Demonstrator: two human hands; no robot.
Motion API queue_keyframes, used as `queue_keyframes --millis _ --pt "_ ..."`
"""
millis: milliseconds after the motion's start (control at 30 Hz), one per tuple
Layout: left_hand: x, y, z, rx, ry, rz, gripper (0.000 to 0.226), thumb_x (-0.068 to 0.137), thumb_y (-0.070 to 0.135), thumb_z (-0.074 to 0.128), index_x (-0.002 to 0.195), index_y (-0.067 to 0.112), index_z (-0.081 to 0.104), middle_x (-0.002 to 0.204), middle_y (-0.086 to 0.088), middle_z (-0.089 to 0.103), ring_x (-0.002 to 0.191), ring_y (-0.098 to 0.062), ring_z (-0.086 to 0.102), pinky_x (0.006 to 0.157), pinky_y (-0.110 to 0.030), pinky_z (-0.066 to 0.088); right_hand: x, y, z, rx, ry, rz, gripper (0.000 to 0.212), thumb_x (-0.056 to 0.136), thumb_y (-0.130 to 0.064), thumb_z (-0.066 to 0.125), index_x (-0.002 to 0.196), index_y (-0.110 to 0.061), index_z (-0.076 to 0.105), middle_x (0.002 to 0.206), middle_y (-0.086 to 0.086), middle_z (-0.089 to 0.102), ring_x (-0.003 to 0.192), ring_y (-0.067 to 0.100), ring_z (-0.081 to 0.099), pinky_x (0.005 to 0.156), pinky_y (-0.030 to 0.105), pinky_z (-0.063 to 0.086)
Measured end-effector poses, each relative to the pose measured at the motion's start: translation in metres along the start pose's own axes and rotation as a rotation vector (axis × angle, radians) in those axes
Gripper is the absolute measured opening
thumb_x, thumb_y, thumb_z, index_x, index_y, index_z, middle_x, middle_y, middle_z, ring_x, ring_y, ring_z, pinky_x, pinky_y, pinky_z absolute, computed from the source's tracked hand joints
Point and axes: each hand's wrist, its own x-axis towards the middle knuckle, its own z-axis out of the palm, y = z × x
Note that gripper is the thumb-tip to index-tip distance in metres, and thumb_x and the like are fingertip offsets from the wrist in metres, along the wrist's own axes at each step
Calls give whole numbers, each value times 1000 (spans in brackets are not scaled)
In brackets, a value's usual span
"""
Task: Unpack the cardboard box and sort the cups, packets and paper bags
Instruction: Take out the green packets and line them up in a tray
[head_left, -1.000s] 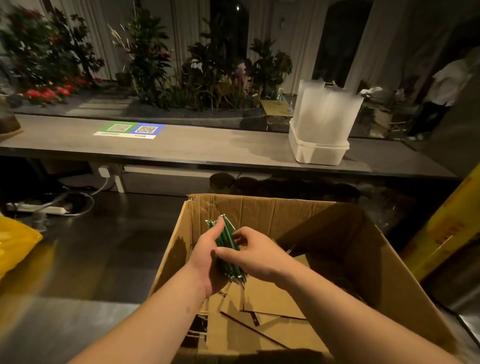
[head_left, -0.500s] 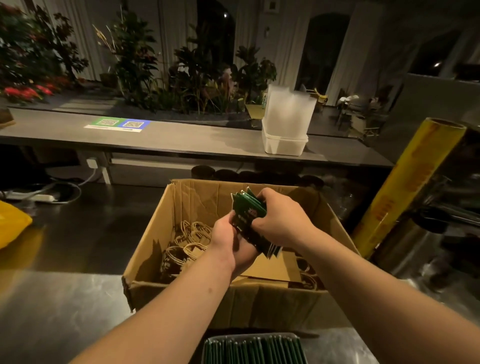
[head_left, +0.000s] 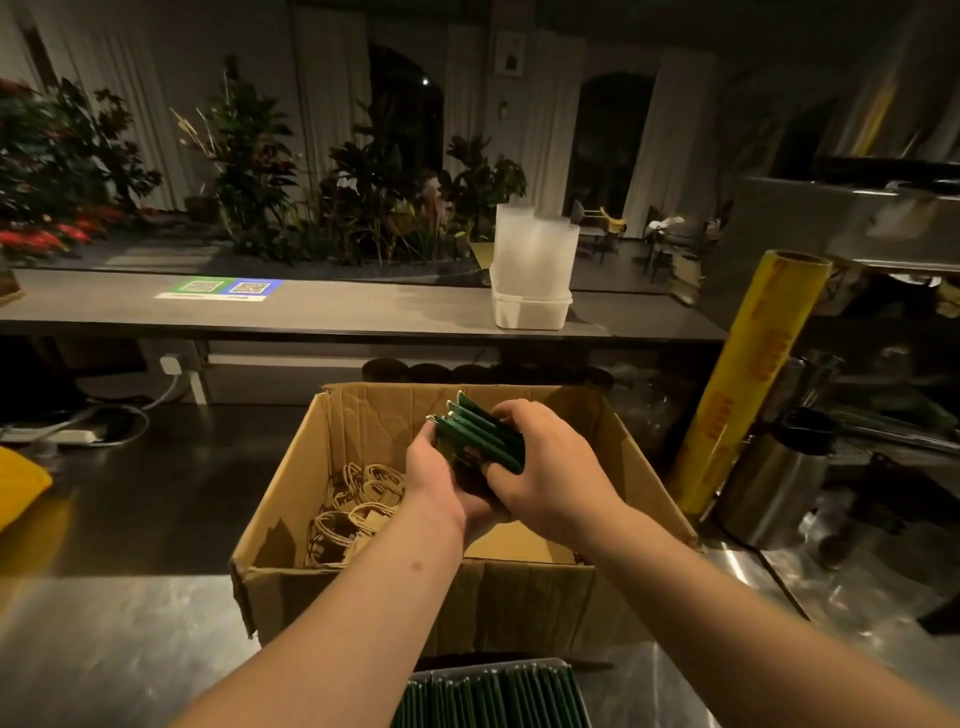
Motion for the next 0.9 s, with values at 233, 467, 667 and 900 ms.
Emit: queue_keyframes --millis 233,467,667,900 --pt "-8 -19 6 -47 -5 30 59 98 59 51 126 8 63 117 -23 69 106 -42 66 76 -53 54 -12 6 2 53 38 -65 55 91 -17 73 140 -22 49 133 -7 55 119 4 50 104 16 44" --pt "-15 -30 13 1 50 -25 60 99 62 45 113 7 63 109 -24 69 101 -43 66 87 -55 53 -13 19 -1 48 65 -49 47 91 -20 74 134 -21 54 127 -7 58 112 2 52 92 6 44" --pt "-13 -38 14 -21 20 -42 60 100 61 41 114 7 64 113 -23 68 104 -42 63 99 -55 47 -10 18 -11 -108 -38 -20 54 94 -25 70 143 -22 50 134 -6 58 121 10 55 97 16 44" --pt "1 -42 10 -46 -8 -64 73 99 68 35 119 3 61 115 -26 65 102 -45 60 90 -59 45 -9 13 -20 -261 -146 40 61 93 -28 69 147 -22 44 135 -3 60 117 16 61 93 25 54"
